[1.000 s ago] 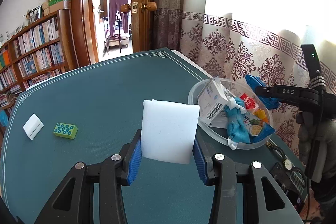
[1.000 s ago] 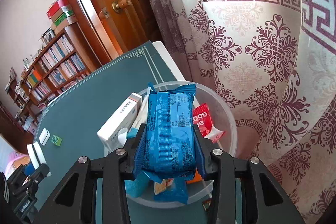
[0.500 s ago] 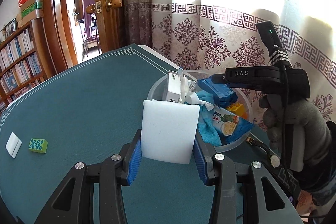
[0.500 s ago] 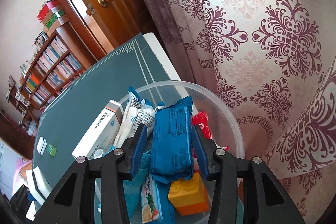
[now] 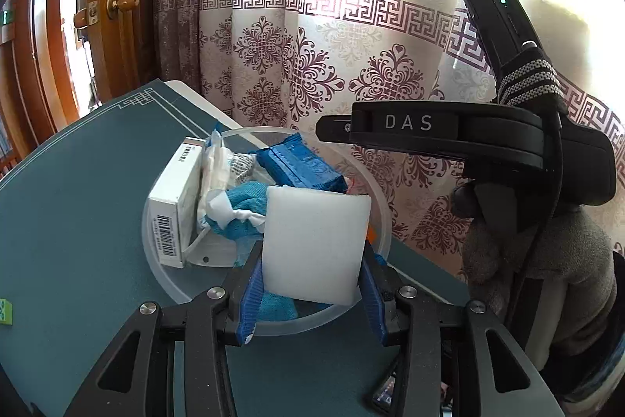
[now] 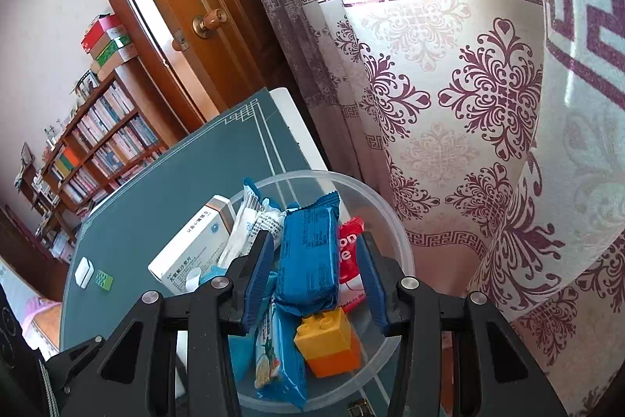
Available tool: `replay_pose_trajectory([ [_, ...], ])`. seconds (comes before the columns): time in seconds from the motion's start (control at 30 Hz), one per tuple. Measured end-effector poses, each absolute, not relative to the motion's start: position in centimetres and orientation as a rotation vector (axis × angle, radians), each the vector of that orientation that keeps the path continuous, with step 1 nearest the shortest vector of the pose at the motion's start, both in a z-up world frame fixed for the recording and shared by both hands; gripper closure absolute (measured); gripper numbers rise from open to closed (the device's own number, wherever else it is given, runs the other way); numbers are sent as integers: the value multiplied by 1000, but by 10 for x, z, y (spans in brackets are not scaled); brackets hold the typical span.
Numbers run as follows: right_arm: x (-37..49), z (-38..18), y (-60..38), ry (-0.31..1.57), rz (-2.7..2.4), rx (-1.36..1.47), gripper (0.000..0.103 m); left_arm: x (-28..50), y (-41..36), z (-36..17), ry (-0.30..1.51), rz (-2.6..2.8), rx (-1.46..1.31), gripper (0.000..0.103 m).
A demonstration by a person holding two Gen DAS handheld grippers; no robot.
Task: Organize objects
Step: 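Release the blue packet into the bowl while the left gripper drops the sponge in, then move both grippers back to the second sponge and green brick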
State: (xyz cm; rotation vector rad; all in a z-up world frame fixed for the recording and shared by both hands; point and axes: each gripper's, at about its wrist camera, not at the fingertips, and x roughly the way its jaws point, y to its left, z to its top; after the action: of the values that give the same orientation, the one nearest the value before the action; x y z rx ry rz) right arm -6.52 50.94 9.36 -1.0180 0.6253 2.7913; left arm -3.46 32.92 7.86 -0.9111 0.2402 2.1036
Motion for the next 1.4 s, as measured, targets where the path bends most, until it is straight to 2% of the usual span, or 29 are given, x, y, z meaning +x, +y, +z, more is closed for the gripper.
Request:
replay_pose_trajectory([
  [0.17,-63,95,515,637,2792,-1009,57,-44,340,66,152,2003,-984,56],
  [0.47,-61,94,511,612,2811,-1013,57,-62,336,51,118,2047,-1051,52],
  [0.6,-60,98,505,601,2827,-1010,57,-62,336,54,107,2045,-1037,32],
  [0.67,-58,100,503,594,2830,-999,57,-58,333,57,107,2075,-1016,26],
  [0.77,-54,104,501,592,2834,-988,57,-54,329,63,107,2093,-994,26],
  [0.9,-51,109,495,581,2843,-981,57,-47,321,73,87,2112,-963,18],
  [1.1,-47,120,479,562,2874,-972,57,-41,304,85,107,2178,-907,16],
  [1.23,-47,128,461,532,2918,-973,52,-42,282,91,91,2244,-891,10],
  [1.4,-52,136,431,473,2973,-993,52,-52,243,93,51,2350,-897,9],
])
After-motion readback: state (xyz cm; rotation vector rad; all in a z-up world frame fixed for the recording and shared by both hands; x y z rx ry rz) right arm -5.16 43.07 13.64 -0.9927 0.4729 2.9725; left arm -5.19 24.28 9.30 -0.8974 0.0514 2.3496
